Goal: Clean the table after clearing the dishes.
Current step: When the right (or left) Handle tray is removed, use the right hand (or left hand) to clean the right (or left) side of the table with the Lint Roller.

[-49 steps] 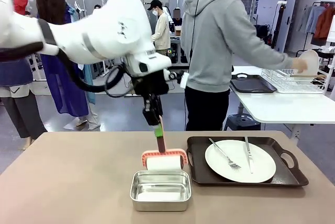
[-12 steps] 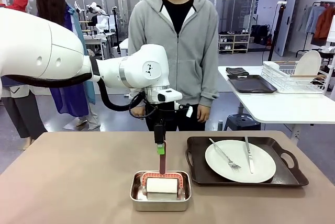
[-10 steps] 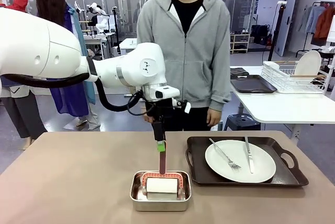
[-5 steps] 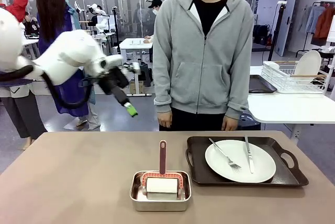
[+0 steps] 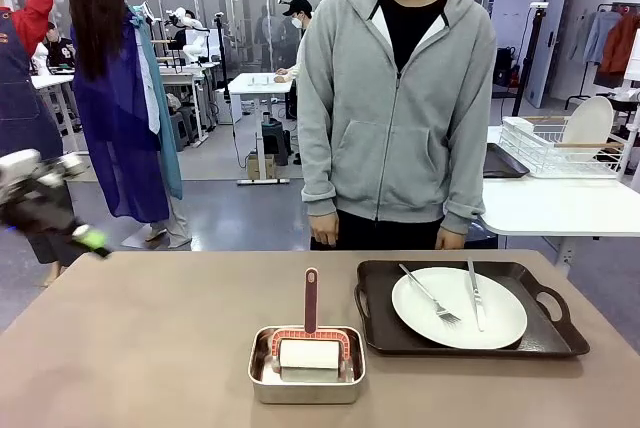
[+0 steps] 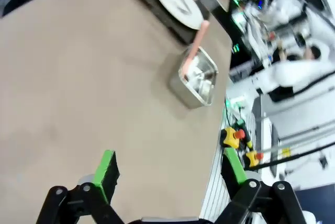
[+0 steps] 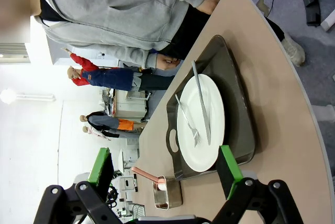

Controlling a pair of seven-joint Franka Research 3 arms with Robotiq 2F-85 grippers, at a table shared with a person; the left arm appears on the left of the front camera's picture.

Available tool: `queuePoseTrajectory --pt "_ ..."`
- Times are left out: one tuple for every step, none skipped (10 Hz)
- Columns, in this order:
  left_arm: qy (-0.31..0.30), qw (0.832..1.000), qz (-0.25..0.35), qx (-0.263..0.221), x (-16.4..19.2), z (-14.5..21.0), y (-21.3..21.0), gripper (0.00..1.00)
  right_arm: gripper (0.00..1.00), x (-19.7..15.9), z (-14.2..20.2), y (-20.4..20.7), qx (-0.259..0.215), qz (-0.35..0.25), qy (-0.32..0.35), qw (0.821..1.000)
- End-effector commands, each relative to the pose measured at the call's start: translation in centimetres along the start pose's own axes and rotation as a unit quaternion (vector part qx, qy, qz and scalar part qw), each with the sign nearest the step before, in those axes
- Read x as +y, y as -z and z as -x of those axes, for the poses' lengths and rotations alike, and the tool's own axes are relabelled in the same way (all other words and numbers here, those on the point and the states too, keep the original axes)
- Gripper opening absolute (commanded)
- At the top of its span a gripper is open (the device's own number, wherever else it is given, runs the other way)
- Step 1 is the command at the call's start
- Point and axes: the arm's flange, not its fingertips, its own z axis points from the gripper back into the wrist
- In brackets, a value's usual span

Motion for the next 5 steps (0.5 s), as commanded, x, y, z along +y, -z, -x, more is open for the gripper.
queuePoseTrajectory --pt "-0.073 0.993 -0.016 -0.088 2.4 6.8 -4.8 1.00 1.00 0.2 0.1 0.0 0.000 -0.003 -0.002 1.000" --pt "-0.124 0.984 -0.021 -0.127 3.8 11.5 -7.3 1.00 1.00 0.2 0.1 0.0 0.000 -0.003 -0.002 1.000" --pt "-0.156 0.973 -0.016 -0.168 5.1 15.7 -8.9 1.00 1.00 0.2 0.1 0.0 0.000 -0.003 -0.002 1.000" --pt "-0.177 0.963 -0.010 -0.201 5.8 19.5 -9.7 1.00 1.00 0.2 0.1 0.0 0.000 -0.003 -0.002 1.000" --pt "-0.189 0.957 -0.018 -0.220 6.4 21.6 -10.0 1.00 1.00 0.2 0.1 0.0 0.000 -0.003 -0.002 1.000"
